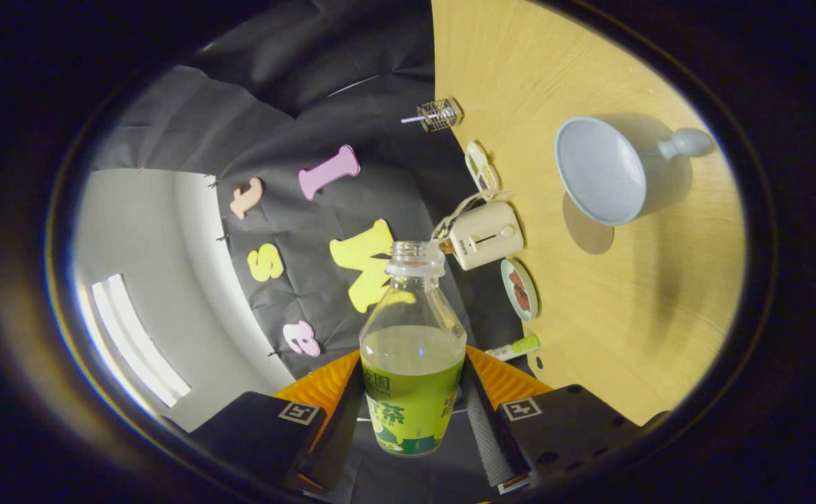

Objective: Take the bottle from table, then pour the juice into the cup, finally place the bottle on the coaster

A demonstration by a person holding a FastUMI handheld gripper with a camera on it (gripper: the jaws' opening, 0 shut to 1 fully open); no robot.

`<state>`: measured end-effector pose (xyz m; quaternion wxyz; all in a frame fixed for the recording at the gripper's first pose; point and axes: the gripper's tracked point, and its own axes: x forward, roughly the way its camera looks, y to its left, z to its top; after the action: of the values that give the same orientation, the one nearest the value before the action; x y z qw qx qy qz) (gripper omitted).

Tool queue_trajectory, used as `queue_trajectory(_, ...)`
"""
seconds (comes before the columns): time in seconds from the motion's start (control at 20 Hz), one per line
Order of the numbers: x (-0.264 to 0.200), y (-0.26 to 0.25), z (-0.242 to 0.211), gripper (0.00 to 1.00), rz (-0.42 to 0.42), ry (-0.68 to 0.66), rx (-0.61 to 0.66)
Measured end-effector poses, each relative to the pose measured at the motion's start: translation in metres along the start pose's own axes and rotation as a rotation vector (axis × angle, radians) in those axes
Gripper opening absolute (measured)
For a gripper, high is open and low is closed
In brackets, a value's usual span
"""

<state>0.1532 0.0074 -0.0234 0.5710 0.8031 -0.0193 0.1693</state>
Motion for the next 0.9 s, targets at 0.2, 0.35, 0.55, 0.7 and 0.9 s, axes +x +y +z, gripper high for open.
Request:
queue_trajectory(0.2, 0.001, 0.002, 0.004, 0.79, 0.024, -0.007, 0.036)
queue_trajectory(0.35, 0.001, 0.003, 0.005, 0.79, 0.025, -0.016, 0.064)
queue_trajectory(0.55, 0.003, 0.01, -0.001, 0.79, 0.041, 0.003, 0.108)
queue_trajectory(0.7, 0.001, 0.012, -0.004, 0.79, 0.041, 0.003, 0.125)
queue_trajectory(0.9, -0.002, 0.018, -0.002, 0.79, 0.047, -0.005, 0.14)
